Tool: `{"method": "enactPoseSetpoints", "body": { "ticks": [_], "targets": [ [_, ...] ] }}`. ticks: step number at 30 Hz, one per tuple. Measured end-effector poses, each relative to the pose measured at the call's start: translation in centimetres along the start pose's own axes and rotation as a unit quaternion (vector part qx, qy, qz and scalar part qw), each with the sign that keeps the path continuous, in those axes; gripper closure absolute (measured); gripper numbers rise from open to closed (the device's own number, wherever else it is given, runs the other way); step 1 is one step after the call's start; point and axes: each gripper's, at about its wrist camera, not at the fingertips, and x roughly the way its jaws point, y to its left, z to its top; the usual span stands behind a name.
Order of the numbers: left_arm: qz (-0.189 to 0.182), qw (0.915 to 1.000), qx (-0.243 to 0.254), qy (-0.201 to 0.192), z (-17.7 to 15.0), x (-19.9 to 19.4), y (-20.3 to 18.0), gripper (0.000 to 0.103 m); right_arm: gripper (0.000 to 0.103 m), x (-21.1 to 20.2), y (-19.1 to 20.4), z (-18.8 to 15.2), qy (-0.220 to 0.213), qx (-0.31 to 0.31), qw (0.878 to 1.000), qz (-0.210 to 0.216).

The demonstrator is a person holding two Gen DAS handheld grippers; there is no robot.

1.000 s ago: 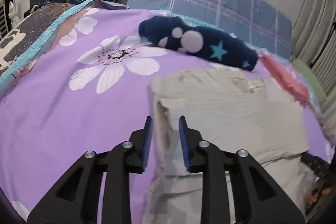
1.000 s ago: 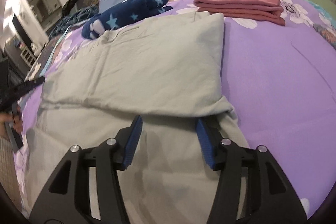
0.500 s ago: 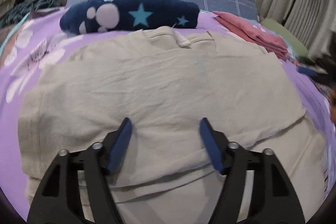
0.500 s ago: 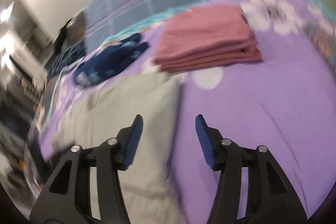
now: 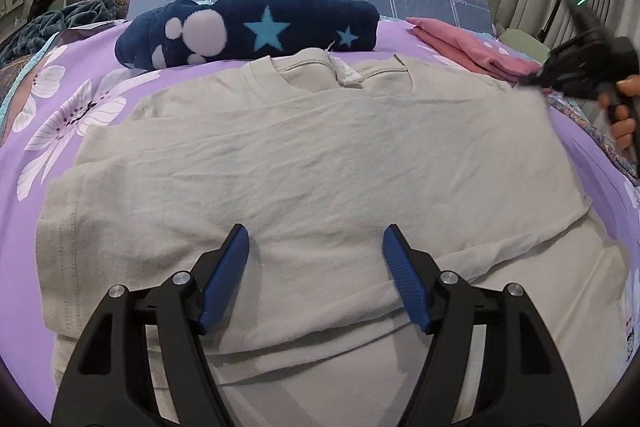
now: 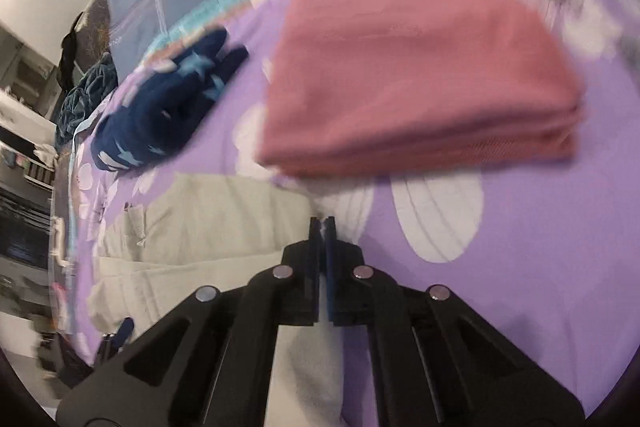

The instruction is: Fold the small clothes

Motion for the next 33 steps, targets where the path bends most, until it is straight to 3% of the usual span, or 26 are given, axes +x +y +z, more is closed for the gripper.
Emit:
{"method": "enactPoseSetpoints", "body": {
  "ticks": [2,4,7,11,15,17,19,21,22,23,24,28,30,33],
  "targets": [
    [-0.004,1.0,-0.002,-0.001,-0.1,-0.1,0.1,0.032,0.101,-2.5,0.9,-0.7,-0.035,-0.02,0.999,-0.013],
    [-0.009,0.9999,-0.005,-0.002,-0.1,-0.1,0.2,0.031,0.101,-3.6,1.8,-1.3,-0.062,-0.053,0.995,-0.054],
    [-0.013,0.9999,-0.006,-0.002,-0.1,-0.1,0.2,0.03,0.101,-1.3,1.5,-1.1,-0.048,-0.066,0.992,-0.097],
    [-0.012,0.9999,-0.004,-0.002,-0.1,-0.1,0.1,0.029,0.102,1.0,-0.5,-0.1,-0.092,-0.079,0.975,-0.189],
    [-0.017,0.9998,-0.004,0.0,-0.1,-0.1,0.0,0.026,0.101,0.6,-3.1,-0.4,-0.055,-0.03,0.994,-0.089],
    [-0.017,0.9999,-0.002,0.001,-0.1,0.0,0.0,0.025,0.096,0.1,-2.8,-0.9,-0.053,-0.048,0.994,-0.081],
    [-0.014,0.9999,0.001,0.001,-0.1,0.0,-0.2,0.025,0.084,0.5,-2.8,-1.4,-0.032,-0.051,0.997,-0.046],
    [-0.014,0.9999,0.001,0.001,-0.1,0.0,-0.2,0.025,0.06,1.7,-2.9,-1.6,-0.005,-0.034,0.999,-0.004],
    [-0.014,0.9999,0.001,0.001,-0.1,0.0,-0.2,0.025,0.058,2.7,-2.5,-1.7,0.013,-0.031,0.999,0.008],
    [-0.014,0.9999,0.001,0.001,-0.1,0.0,-0.2,0.025,0.07,3.4,-2.1,-1.8,0.024,-0.029,0.999,0.011],
    [-0.014,0.9999,0.001,0.001,-0.1,0.0,-0.2,0.025,0.099,3.9,-1.7,-2.0,0.023,-0.029,0.999,0.006],
    [-0.015,0.9999,0.001,0.001,-0.1,0.0,-0.2,0.024,0.101,0.6,0.6,-2.0,-0.077,-0.055,0.995,-0.027],
    [-0.017,0.9999,0.003,0.002,-0.1,0.0,-0.3,0.022,0.101,1.2,1.6,-2.1,-0.079,-0.097,0.989,-0.077],
    [-0.016,0.9999,0.006,0.002,-0.1,0.0,-0.3,0.021,0.1,3.7,0.9,-2.6,-0.063,-0.117,0.974,-0.186]
  ]
}}
